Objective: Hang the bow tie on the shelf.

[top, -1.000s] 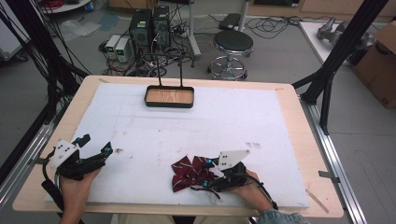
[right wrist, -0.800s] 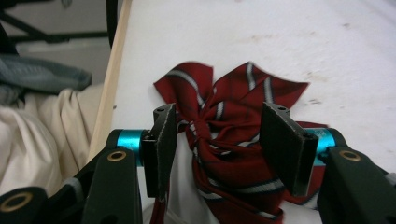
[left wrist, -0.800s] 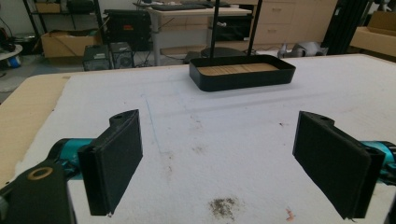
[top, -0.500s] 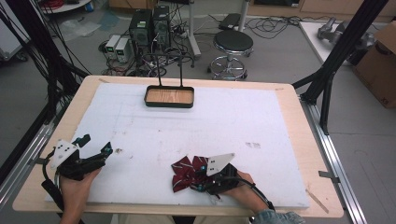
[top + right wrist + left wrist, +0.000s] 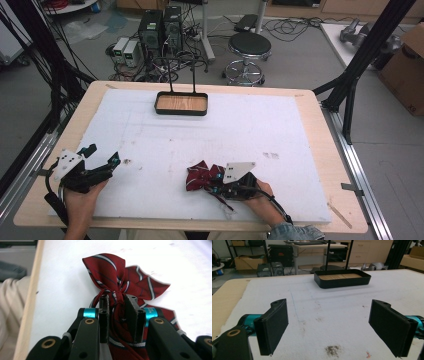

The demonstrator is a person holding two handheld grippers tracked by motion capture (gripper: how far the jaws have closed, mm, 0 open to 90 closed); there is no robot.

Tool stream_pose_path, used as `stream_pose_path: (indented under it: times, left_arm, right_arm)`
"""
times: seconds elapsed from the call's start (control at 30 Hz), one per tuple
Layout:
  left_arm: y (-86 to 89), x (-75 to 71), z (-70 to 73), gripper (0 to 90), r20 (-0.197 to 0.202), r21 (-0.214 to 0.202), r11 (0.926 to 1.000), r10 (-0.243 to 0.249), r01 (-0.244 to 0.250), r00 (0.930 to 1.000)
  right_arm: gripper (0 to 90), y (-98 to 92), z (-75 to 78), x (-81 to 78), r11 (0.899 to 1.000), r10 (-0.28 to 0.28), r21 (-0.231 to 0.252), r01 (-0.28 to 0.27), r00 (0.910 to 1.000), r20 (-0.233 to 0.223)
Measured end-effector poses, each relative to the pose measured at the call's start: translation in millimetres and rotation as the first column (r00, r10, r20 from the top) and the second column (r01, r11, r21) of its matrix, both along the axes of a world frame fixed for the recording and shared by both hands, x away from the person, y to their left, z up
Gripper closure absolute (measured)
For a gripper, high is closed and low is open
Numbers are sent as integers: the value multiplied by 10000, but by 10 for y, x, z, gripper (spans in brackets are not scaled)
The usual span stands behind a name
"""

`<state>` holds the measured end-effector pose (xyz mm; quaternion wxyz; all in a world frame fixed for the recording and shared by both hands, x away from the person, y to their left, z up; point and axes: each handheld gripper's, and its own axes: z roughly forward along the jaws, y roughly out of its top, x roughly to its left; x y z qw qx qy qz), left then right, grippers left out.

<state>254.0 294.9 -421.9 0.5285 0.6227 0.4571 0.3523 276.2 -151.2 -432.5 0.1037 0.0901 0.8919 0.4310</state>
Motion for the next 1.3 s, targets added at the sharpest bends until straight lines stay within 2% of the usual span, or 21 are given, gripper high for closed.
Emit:
stream_pose_path:
  times: [0.1, 0.2, 0.37, 0.5, 0.57, 0.7, 0.9, 0.97, 1.1, 1.13, 1.17, 1.2, 1.3]
  left_arm:
    - [-8, 2, -3, 162, 28, -34, 10000, 9, -9, 10000]
    - [-12, 3, -5, 162, 16, 7, 10000, -28, 28, 10000]
    - [-22, 6, -11, 162, -25, 28, 10000, -82, 82, 10000]
    - [-28, 7, -13, 166, -9, 53, 9999, -87, 88, 10000]
    - [-31, 8, -13, 166, 5, 84, 9999, -102, 102, 9999]
    - [-36, 10, -14, 166, -3, 65, 9999, -146, 146, 9999]
    - [-39, 14, -17, 166, 7, 33, 9998, -171, 171, 9999]
    - [-40, 14, -16, 166, 9, 47, 9999, -166, 166, 9999]
    - [-41, 18, -20, 165, 18, 45, 9999, -144, 144, 9999]
    - [-40, 20, -22, 166, 16, 67, 9999, -152, 152, 9999]
    - [-40, 20, -22, 166, 16, 67, 9999, -152, 152, 9999]
    - [-42, 25, -26, 166, 24, 67, 9998, -173, 172, 9998]
    - [-59, 36, -33, 166, 22, 88, 9997, -208, 207, 9998]
  right_arm:
    - [746, -34, 74, 23, 9987, -364, 359, 360, 9993, 121]
    - [747, -43, 137, 37, 9967, -711, 423, 698, 9970, 316]
    - [747, -42, 289, 73, 9903, -1311, 572, 1270, 9885, 747]
    - [747, -49, 390, 111, 9871, -1523, 632, 1469, 9841, 913]
    - [747, -57, 480, 141, 9833, -1711, 821, 1627, 9792, 1086]
    - [747, -55, 580, 179, 9780, -2025, 779, 1935, 9701, 1335]
    - [747, -26, 726, 251, 9776, -2092, 613, 2014, 9621, 1752]
    - [747, -16, 782, 286, 9764, -2158, 555, 2089, 9562, 1977]
    - [747, -16, 857, 372, 9721, -2344, 490, 2293, 9494, 2090]
    - [747, -23, 869, 393, 9702, -2425, 557, 2360, 9449, 2198]
    - [747, -23, 869, 393, 9702, -2425, 557, 2360, 9449, 2198]
    - [747, -41, 903, 459, 9664, -2568, 625, 2492, 9411, 2198]
    - [747, -54, 944, 545, 9636, -2672, 573, 2610, 9387, 2178]
